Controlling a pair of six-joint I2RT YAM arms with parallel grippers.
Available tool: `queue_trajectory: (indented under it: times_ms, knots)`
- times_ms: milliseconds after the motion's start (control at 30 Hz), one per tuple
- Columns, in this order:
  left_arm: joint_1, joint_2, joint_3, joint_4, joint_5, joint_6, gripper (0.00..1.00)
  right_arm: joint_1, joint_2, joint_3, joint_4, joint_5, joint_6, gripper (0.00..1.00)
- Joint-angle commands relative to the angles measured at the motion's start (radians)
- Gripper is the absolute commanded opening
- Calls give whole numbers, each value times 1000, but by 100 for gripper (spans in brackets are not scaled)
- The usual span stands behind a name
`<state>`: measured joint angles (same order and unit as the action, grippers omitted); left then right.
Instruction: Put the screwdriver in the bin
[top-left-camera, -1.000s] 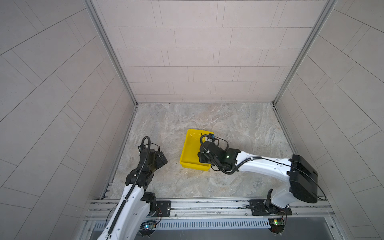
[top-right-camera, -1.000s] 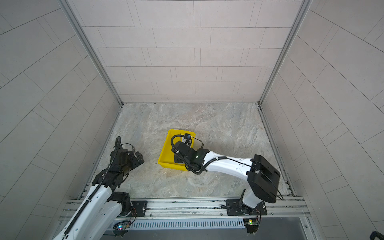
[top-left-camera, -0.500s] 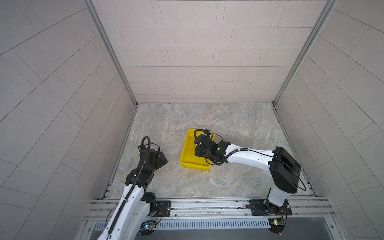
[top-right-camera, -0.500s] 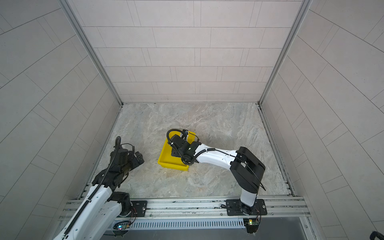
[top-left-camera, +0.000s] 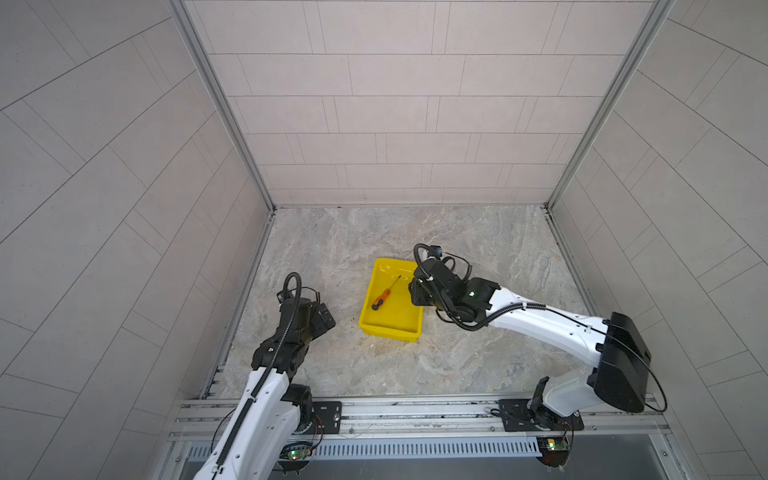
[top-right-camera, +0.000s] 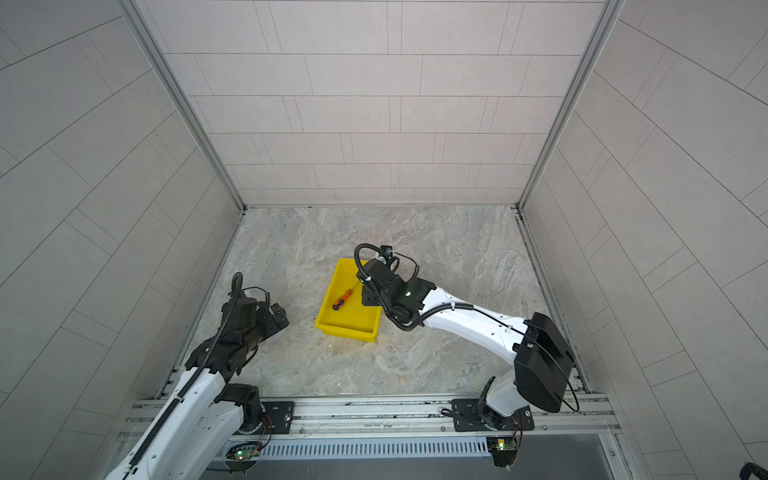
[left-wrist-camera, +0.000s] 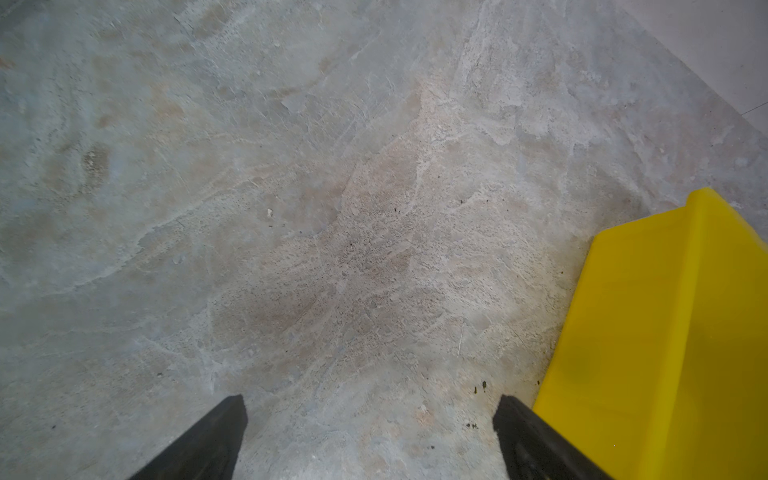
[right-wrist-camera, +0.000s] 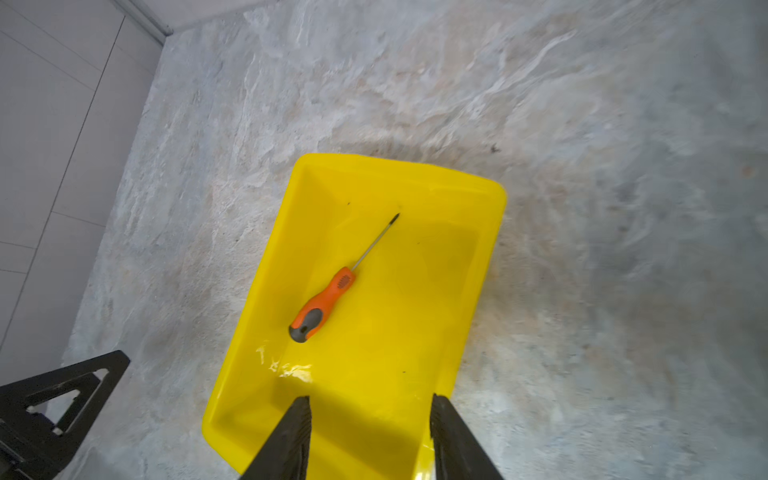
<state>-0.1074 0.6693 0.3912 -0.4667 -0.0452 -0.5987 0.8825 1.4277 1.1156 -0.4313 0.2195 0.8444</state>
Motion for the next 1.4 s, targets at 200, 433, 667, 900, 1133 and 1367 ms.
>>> queue_trajectory:
  times_ms: [200, 433, 667, 900, 1133, 1367]
  knots:
    - [0, 35, -6, 20, 9, -6, 100, -204, -307, -255, -144, 326, -414, 54]
    - [-1, 33, -6, 20, 6, -5, 100, -214, -575, -591, 228, 571, -763, 75]
    - [-1, 36, -9, 26, 21, -4, 100, -346, -453, -835, 943, 509, -993, 88]
    - [0, 36, -9, 26, 19, -4, 100, -423, -128, -804, 1205, 463, -1200, 92]
    - [0, 49, -8, 34, 22, -3, 100, -500, -3, -778, 1284, 391, -1073, 93]
    - [0, 54, -8, 40, 20, -3, 100, -625, 41, -731, 1278, 284, -964, 93]
